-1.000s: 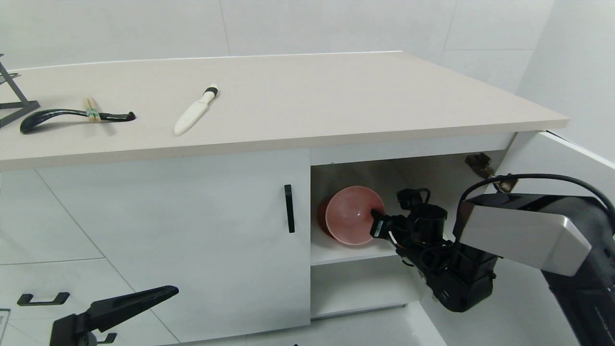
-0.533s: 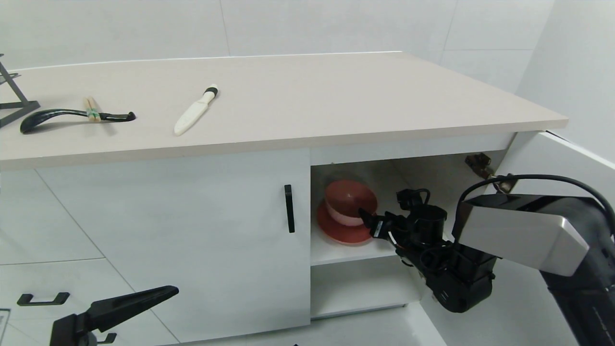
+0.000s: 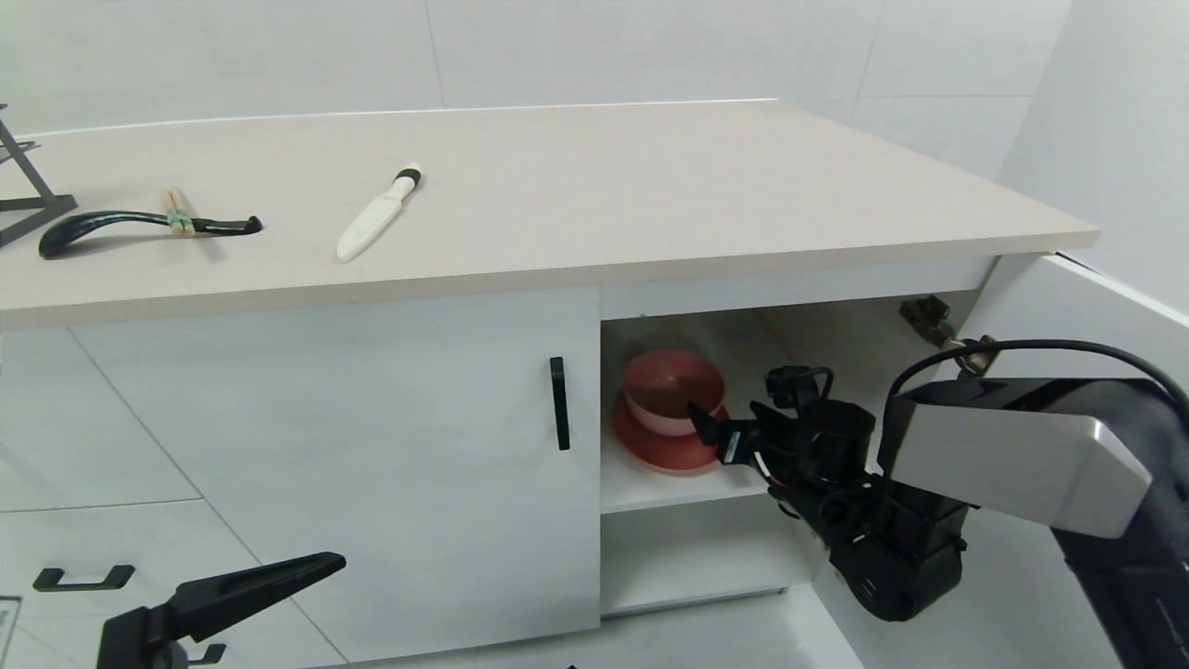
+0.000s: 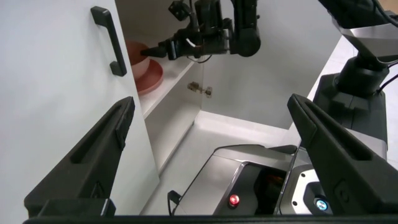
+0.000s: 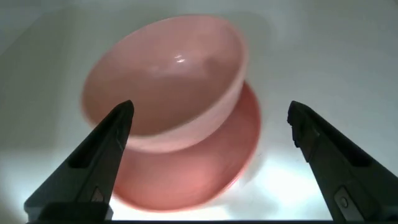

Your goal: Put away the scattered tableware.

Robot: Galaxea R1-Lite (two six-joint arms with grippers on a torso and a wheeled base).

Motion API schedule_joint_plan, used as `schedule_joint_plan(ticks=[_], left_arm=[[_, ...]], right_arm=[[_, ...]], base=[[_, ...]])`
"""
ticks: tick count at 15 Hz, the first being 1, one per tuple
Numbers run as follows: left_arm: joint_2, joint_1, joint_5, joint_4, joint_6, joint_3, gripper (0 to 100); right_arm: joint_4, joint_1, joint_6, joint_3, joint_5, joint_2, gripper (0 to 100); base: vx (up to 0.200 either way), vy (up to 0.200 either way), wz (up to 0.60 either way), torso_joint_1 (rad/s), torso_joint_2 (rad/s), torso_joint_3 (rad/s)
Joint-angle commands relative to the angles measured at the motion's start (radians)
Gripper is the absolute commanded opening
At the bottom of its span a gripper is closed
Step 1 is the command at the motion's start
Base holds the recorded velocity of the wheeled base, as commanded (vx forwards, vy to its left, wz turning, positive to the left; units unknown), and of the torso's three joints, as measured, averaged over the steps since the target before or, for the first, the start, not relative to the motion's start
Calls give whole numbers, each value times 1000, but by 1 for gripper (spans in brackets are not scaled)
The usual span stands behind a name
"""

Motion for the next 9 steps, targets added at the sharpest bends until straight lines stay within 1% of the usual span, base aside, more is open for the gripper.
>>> schedule_joint_plan(ticks=[1,4,5,6,8,9], left_arm=[[3,1,0,-1,0,0,100],[3,1,0,-1,0,0,100],[3,1,0,7,0,0,100],[3,1,0,10,0,0,100],[3,1,0,12,0,0,100],[3,1,0,15,0,0,100]], right_arm=[[-1,30,-1,78,-18,-74,100],[-1,70,2,218,-58,-157,100],[-1,104,6,298,-69,-209,100],[-1,167,16,411,-79,-292,100],[-1,247,67,522,-81,-427,100],[-1,254,68,560,-82,-460,100]], base=[[0,0,0,0,0,0],[0,0,0,0,0,0],[0,0,0,0,0,0],[0,0,0,0,0,0],[0,0,0,0,0,0],[0,0,0,0,0,0]])
